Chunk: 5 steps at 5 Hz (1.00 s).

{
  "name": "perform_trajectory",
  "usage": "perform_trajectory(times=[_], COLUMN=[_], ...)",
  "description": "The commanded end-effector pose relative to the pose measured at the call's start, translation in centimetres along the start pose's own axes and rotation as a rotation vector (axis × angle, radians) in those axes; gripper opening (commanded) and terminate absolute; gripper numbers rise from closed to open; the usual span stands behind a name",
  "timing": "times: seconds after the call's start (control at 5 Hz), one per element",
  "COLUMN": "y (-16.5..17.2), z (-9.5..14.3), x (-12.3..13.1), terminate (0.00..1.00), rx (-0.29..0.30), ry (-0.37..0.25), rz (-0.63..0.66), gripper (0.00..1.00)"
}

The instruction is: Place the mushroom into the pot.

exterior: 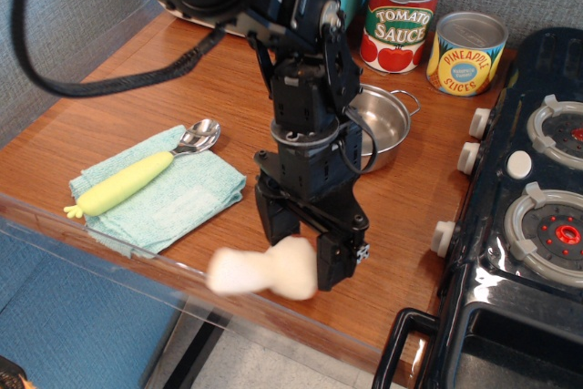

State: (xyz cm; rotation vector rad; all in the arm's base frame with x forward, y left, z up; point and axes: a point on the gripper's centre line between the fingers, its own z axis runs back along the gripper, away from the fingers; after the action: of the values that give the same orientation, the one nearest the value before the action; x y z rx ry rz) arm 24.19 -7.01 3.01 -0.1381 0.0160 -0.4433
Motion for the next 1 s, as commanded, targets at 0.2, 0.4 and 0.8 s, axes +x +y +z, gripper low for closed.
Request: perform_trajectory(times=[0.2,0.4,0.8], y=[0.5,0.5,2.7], z=[-0.2,1.2,7.7], x=[0.7,1.7,8.2], terminate=[0.0,0.0,0.0], rx=[0.021,0.016,0.09], ry=[-0.009,-0.032,-0.251], rz=[0.043,0.02,0.019], gripper=[0.0,0.0,0.0])
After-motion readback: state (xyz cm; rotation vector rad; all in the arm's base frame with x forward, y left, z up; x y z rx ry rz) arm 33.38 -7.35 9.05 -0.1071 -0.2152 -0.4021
